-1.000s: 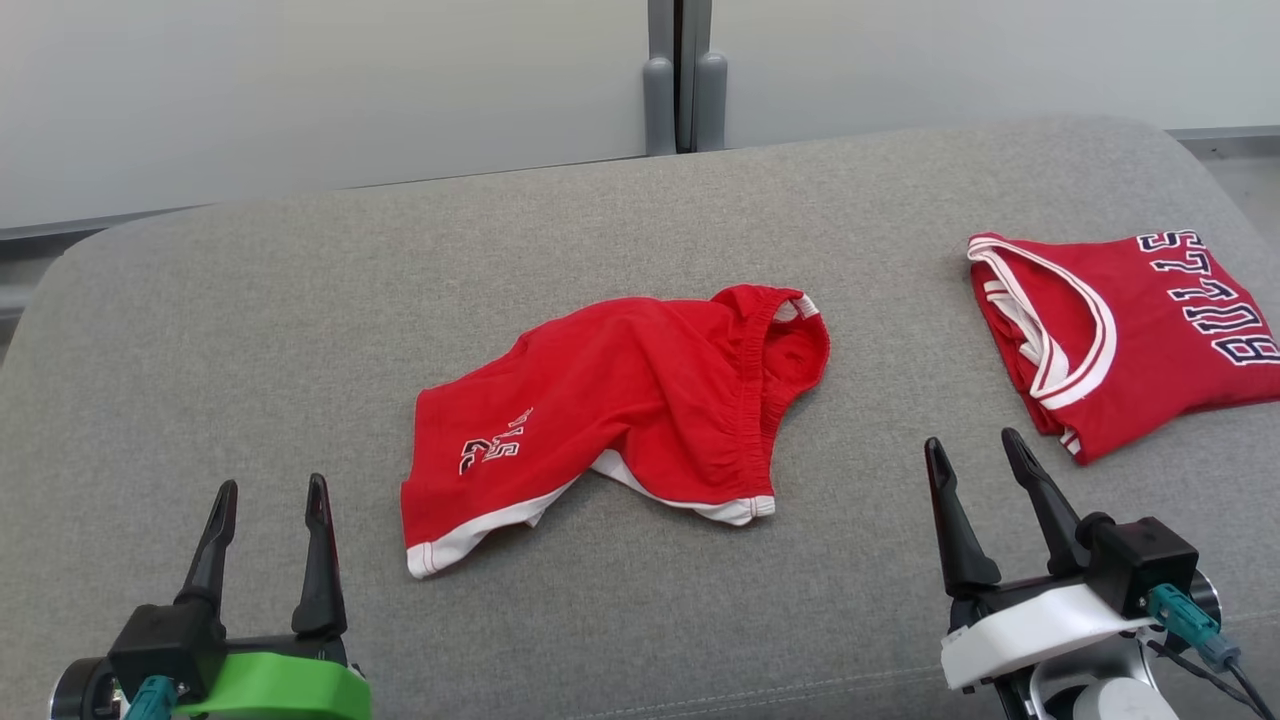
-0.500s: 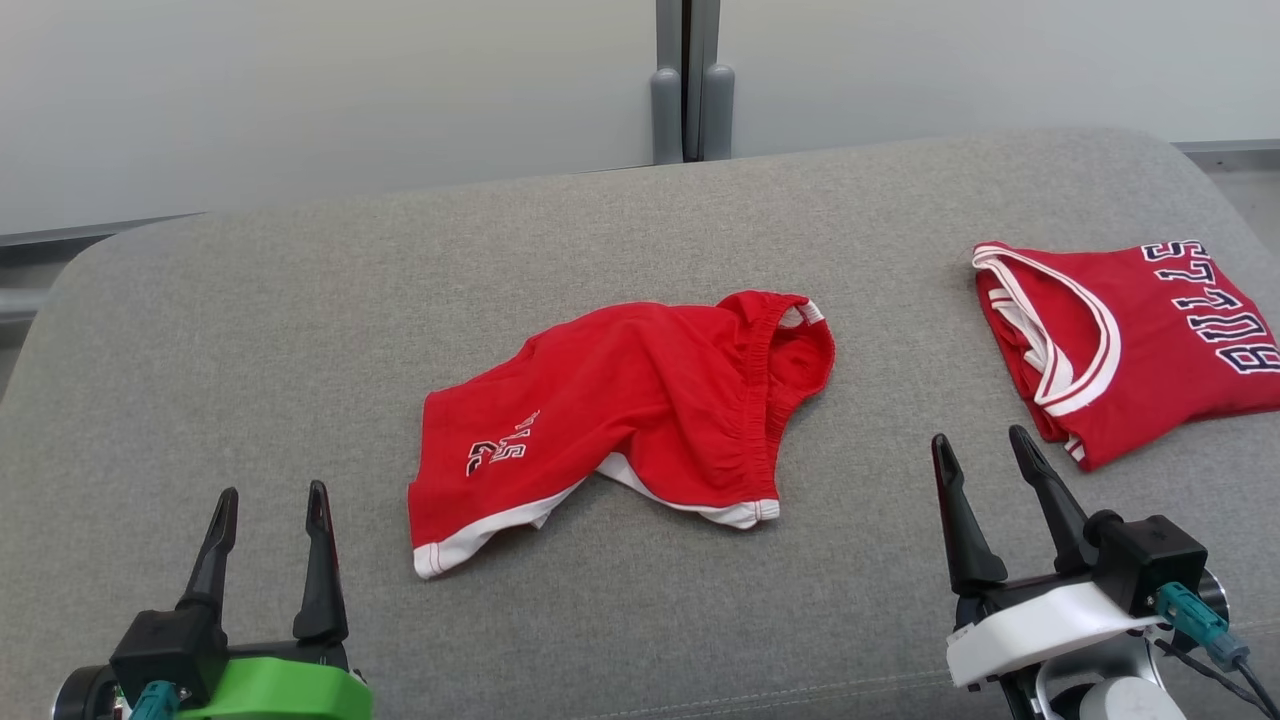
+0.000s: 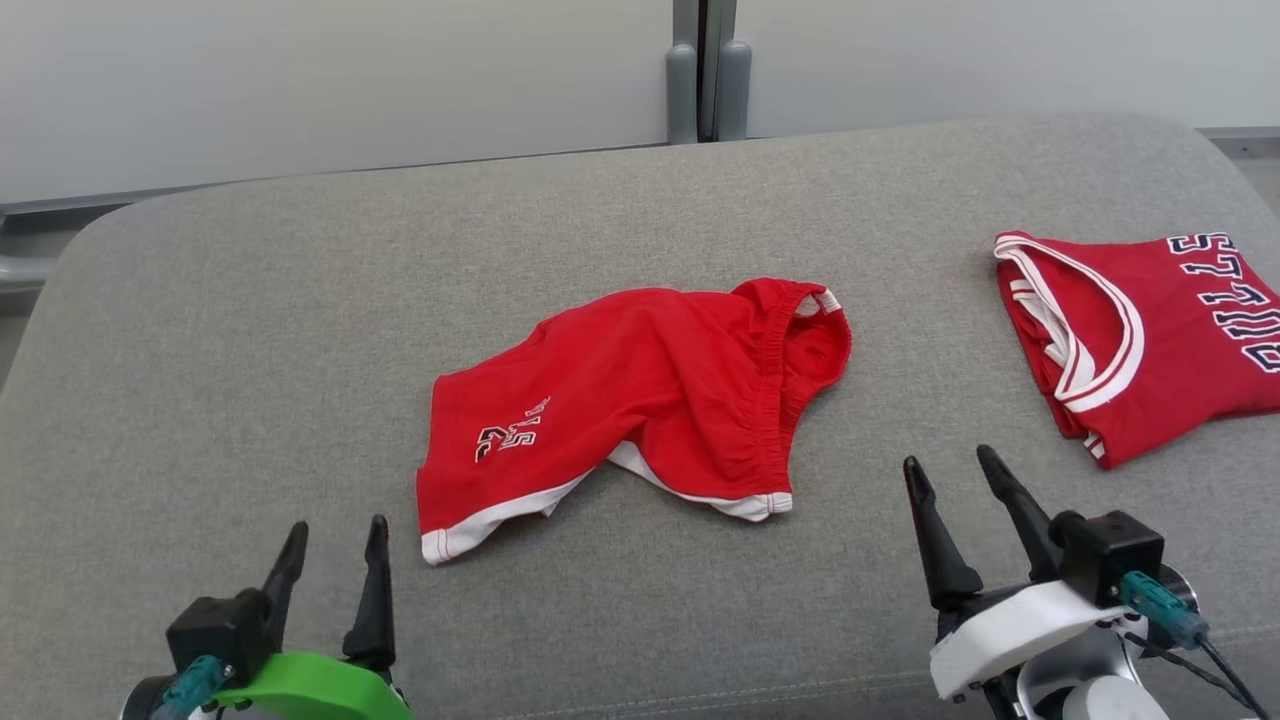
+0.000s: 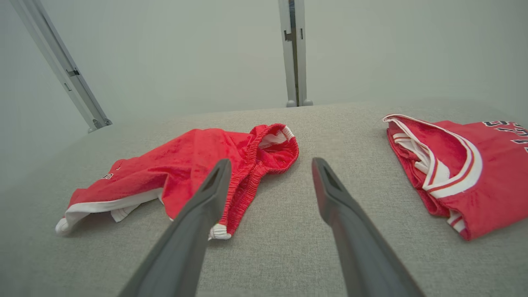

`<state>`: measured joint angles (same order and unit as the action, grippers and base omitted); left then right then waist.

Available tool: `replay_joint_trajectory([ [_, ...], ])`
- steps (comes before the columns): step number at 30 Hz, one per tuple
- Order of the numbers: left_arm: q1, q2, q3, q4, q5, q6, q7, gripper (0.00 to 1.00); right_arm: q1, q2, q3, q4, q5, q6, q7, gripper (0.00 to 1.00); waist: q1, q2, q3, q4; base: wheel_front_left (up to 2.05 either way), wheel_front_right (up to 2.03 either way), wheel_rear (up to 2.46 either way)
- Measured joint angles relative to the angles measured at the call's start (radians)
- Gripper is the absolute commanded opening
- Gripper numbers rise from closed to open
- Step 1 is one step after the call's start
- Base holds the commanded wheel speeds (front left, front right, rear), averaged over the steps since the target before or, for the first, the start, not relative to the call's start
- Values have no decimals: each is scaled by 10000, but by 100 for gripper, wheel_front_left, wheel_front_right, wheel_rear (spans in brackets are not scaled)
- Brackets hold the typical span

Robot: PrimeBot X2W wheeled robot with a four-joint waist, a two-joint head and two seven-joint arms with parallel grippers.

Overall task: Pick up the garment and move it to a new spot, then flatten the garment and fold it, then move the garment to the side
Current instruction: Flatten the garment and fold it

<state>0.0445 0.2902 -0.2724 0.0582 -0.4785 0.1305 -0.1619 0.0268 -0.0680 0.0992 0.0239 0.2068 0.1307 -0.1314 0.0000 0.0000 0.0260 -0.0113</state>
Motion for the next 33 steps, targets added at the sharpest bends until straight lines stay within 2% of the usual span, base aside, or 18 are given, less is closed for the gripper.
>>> replay_joint_trajectory([
  [8, -256, -280, -575, 897, -974, -849, 1346, 100, -544, -514, 1260, 1164, 479, 0, 255, 100, 0, 0, 356, 149, 0, 0, 0],
  [13, -854, -403, -637, 1626, -1317, -1227, 1576, 100, -1293, -790, 2330, 2127, 943, 0, 207, 100, 0, 0, 808, 209, 0, 0, 0],
  [16, -1159, -510, -685, 2004, -1476, -1430, 1616, 100, -1634, -903, 2623, 2631, 1060, 2, 90, 100, 0, 0, 1044, 244, 0, 0, 0],
  [33, -2720, -851, -803, 3624, -1875, -2000, 1641, 100, -3257, -1093, 3837, 4038, 1379, 2, -504, 100, 0, 0, 2391, 350, 0, 0, 0],
])
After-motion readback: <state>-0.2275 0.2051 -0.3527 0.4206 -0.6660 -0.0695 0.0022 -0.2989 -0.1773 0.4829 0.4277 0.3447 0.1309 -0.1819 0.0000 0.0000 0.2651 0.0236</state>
